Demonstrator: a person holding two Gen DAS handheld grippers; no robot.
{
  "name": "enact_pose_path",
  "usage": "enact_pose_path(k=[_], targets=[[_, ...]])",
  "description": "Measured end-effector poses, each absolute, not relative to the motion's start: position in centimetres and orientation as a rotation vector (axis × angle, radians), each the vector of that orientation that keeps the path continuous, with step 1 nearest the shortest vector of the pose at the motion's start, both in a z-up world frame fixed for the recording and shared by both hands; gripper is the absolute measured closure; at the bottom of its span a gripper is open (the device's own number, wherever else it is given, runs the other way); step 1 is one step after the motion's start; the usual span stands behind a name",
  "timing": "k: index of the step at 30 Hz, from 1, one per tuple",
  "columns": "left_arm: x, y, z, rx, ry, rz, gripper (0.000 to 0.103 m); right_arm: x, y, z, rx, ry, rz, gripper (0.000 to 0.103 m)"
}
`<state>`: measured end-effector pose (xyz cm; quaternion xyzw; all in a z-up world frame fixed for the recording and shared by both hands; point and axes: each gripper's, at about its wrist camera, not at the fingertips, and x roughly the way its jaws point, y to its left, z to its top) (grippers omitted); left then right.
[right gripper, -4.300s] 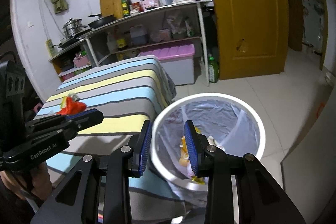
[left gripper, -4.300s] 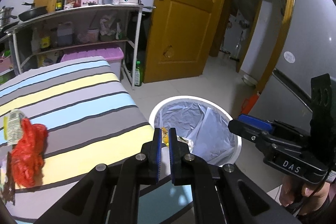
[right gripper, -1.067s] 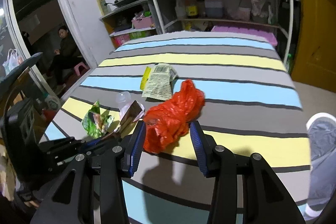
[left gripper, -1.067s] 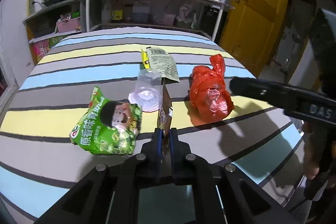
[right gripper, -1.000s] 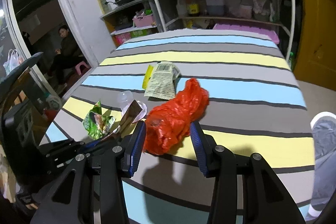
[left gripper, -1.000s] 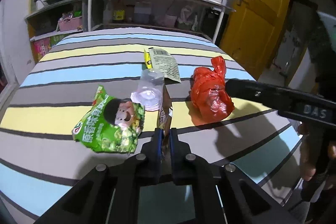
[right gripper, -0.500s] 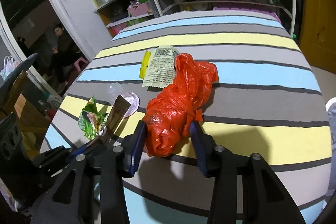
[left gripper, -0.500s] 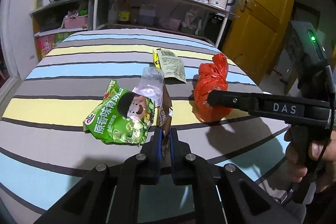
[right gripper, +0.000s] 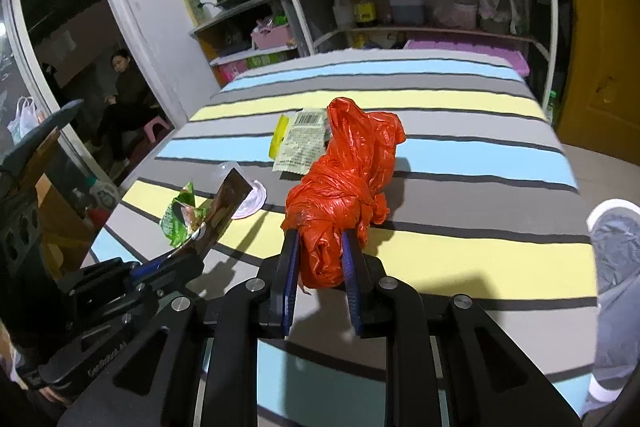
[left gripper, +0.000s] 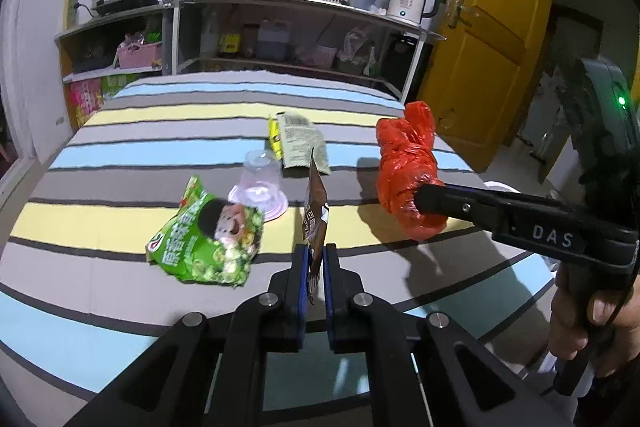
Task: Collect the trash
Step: 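Grasp the brown wrapper with the left tool while the right tool grasps the red plastic bag, then carry the brown wrapper and red bag over the bin while opening both tools to drop them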
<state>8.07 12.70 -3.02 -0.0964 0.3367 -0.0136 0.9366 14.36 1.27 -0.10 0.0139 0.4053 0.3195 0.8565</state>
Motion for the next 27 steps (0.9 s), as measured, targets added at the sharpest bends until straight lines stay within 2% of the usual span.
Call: enact_pose_path(k=[27], targets=[[11.9, -0.3, 1.3, -0.107, 0.623, -0.243, 0.096, 11.5, -12.7, 2.8, 0.124, 0.740, 0.464, 0.081]])
